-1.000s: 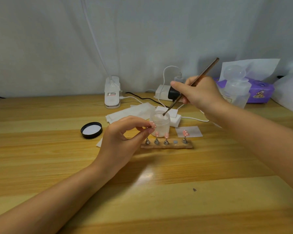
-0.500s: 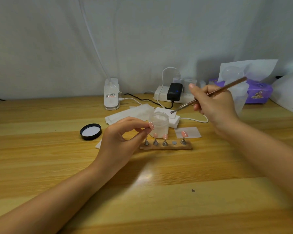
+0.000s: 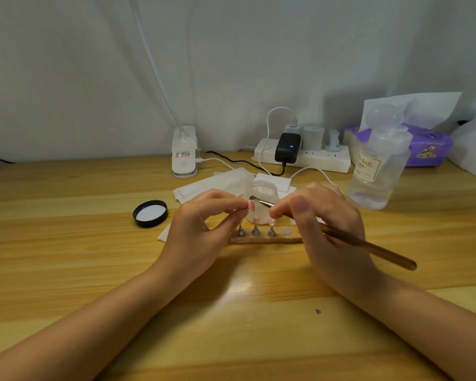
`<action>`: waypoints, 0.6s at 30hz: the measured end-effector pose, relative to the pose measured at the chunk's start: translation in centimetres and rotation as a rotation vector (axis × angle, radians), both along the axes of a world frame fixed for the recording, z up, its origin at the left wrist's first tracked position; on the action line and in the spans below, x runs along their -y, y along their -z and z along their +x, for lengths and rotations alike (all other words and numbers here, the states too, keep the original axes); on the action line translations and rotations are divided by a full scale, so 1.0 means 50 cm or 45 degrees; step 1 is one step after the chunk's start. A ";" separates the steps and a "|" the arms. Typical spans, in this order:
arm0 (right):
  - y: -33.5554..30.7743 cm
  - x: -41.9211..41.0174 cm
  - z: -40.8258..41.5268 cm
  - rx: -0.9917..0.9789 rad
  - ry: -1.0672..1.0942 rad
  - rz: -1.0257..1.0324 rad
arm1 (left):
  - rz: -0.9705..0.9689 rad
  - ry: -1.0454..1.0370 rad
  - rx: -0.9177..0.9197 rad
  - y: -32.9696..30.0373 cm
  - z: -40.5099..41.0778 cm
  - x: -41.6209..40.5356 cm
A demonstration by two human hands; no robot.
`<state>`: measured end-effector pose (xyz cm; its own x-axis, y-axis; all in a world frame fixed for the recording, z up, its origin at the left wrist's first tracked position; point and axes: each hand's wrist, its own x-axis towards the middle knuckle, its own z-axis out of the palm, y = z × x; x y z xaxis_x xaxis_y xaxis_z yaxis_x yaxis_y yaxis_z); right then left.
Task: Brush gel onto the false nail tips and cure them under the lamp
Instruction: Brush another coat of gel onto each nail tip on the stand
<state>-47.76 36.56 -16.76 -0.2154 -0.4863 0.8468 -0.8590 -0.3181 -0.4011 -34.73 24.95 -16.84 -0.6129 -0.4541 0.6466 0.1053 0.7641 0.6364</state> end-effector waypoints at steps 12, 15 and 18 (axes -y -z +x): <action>0.009 -0.005 -0.004 0.146 -0.061 -0.065 | 0.025 -0.017 0.006 -0.003 0.000 -0.004; 0.008 0.002 -0.002 0.064 -0.031 -0.022 | 0.039 -0.018 0.017 -0.004 -0.001 -0.005; 0.009 0.005 -0.002 0.055 -0.039 -0.007 | 0.052 -0.022 0.017 -0.005 0.000 -0.005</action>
<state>-47.85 36.32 -17.21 -0.2371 -0.4888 0.8396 -0.8308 -0.3459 -0.4360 -34.72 25.23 -16.57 -0.6130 -0.4907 0.6192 0.0839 0.7389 0.6686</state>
